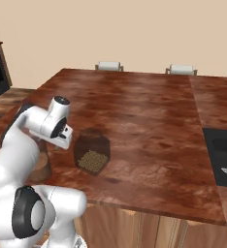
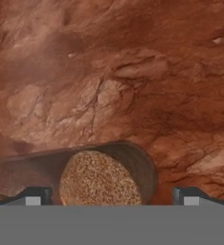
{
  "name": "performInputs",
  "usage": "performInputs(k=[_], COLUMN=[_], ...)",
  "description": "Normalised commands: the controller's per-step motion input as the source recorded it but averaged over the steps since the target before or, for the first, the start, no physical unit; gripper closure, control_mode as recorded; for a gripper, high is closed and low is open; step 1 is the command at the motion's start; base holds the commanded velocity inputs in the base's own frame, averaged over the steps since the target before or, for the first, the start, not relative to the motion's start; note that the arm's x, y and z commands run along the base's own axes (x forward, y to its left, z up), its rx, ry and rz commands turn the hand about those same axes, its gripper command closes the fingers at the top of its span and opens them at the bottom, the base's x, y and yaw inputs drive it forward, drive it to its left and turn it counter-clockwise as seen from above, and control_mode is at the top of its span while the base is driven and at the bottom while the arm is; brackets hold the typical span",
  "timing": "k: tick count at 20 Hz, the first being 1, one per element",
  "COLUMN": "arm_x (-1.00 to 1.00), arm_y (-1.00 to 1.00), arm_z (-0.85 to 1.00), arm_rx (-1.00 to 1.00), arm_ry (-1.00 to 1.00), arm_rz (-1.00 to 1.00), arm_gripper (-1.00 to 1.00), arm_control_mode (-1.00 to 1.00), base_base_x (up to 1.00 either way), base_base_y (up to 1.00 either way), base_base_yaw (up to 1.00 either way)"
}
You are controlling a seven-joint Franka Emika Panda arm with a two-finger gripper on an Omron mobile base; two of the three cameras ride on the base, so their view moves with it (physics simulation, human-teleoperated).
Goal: Pick the jar and jar from the dining table and place them in the open cabinet. Close the cabinet after placing the objects.
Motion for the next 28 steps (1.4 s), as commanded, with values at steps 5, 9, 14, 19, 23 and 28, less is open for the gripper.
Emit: performInputs(k=[5, 9, 14, 19, 23, 28], arm_x=[0.07, 0.29, 0.28, 0.00, 0.00, 0.00], arm_y=[0.09, 0.25, 0.20, 0.09, 0.13, 0.22], arm_z=[-0.06, -0.09, -0.38, -0.49, -0.31, -0.05], arm_rx=[0.04, 0.02, 0.05, 0.12, 0.07, 0.00], arm_ry=[0.00, 0.02, 0.01, 0.03, 0.00, -0.01], arm_rz=[0.00, 0.00, 0.00, 0.00, 0.00, -0.02], arm_gripper=[-1.00, -1.00, -1.00, 1.00, 1.00, 1.00], arm_control_mode=[-1.00, -1.00, -1.00, -1.00, -1.00, -1.00], base_base_x=[0.00, 0.00, 0.00, 0.00, 0.00, 0.00], base_base_y=[0.00, 0.00, 0.00, 0.00, 0.00, 0.00], base_base_yaw=[0.00, 0.00, 0.00, 0.00, 0.00, 0.00])
